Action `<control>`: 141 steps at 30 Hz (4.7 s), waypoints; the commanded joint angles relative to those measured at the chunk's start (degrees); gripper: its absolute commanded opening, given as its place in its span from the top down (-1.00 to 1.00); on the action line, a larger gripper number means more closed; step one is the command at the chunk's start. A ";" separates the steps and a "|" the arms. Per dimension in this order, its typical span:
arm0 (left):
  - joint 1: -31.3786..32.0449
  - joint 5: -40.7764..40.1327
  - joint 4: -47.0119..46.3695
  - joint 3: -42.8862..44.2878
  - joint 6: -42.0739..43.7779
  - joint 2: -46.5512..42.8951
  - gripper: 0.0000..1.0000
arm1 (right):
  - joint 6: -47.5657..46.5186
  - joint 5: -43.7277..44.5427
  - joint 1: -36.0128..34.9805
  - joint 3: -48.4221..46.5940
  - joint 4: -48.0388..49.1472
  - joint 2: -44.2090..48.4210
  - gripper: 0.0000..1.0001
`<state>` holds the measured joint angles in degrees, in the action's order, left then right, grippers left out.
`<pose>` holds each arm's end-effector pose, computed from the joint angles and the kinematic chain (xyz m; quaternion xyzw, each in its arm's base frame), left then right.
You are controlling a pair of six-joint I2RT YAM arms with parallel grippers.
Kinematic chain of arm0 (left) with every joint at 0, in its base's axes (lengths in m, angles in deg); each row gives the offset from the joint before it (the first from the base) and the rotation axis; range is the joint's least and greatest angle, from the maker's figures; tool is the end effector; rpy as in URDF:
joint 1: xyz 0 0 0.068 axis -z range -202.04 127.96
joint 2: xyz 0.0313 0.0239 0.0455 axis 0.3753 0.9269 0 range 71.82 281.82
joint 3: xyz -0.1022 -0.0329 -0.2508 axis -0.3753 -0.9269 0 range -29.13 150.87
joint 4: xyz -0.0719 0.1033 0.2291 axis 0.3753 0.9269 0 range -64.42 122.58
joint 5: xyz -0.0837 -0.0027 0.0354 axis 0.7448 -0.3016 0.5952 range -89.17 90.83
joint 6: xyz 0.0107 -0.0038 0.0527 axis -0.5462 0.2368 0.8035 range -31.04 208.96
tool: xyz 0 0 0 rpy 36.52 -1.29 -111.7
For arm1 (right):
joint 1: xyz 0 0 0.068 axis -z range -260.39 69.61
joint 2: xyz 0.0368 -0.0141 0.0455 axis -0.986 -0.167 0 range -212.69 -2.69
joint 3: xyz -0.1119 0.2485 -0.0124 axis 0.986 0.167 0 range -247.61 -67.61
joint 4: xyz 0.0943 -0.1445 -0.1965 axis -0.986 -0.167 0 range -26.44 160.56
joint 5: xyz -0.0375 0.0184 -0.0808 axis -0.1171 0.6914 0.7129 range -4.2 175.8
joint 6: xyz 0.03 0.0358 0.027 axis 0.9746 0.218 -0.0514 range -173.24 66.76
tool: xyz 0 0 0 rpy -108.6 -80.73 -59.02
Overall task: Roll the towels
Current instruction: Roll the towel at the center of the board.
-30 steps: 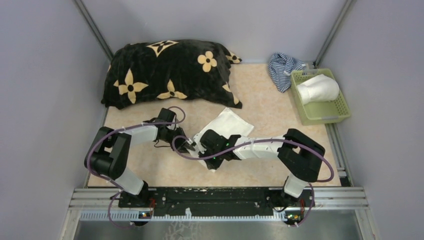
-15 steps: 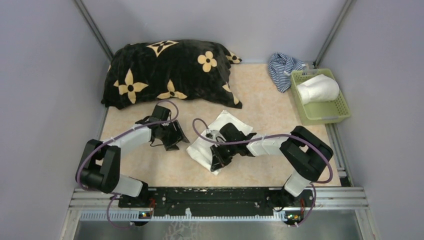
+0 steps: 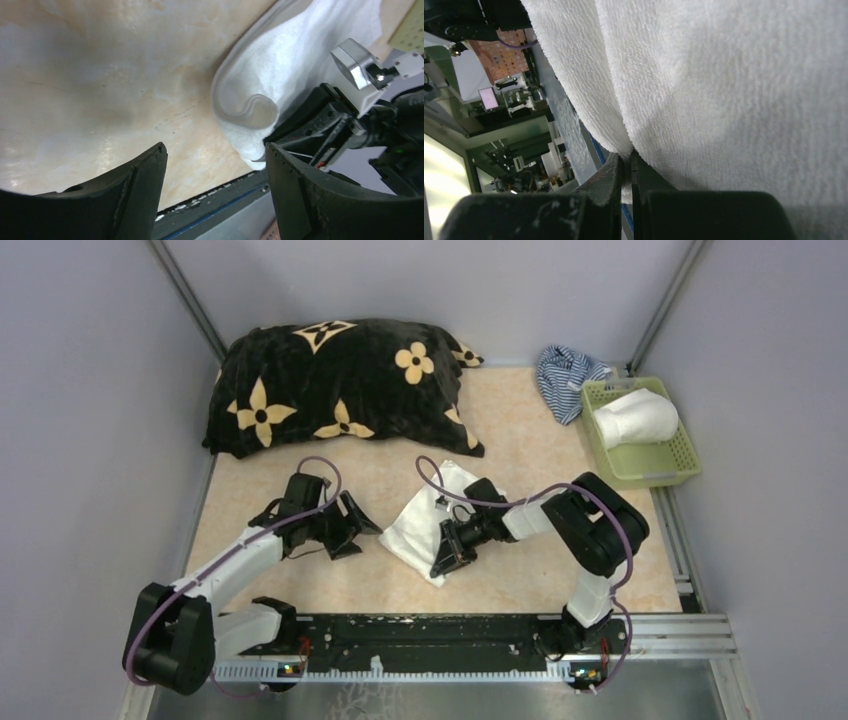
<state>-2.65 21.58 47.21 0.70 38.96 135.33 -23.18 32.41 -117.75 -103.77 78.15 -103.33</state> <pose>0.1849 -0.0786 0.1756 -0.1960 0.9198 -0.3083 0.1433 0.2056 0.1930 0.0978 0.1823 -0.8465 -0.4995 0.0272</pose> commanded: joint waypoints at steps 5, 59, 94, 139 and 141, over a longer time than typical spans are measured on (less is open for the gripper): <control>2.13 4.37 -11.81 0.87 -7.30 4.60 -0.58 | -2.28 0.77 0.78 -2.29 -3.53 -2.80 1.00; 5.93 7.60 -19.59 -3.41 1.16 10.43 -0.45 | 1.72 -1.48 2.74 -4.10 -3.32 -5.18 1.00; 7.33 -0.76 -12.05 3.50 -6.50 24.40 0.00 | -18.96 51.46 -25.46 -22.45 -33.98 16.18 0.33; 5.91 -7.27 -7.36 6.37 2.86 32.99 -0.11 | -23.30 74.38 -33.57 -19.41 -38.54 -6.30 0.65; 5.48 -7.95 -6.10 6.47 3.60 31.37 -0.11 | -23.79 69.71 -33.46 -19.49 -37.56 -4.71 0.92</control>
<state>3.82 28.30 32.91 10.18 35.53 163.98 -47.72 114.33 -152.27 -126.66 42.72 -104.34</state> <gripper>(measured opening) 0.549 0.156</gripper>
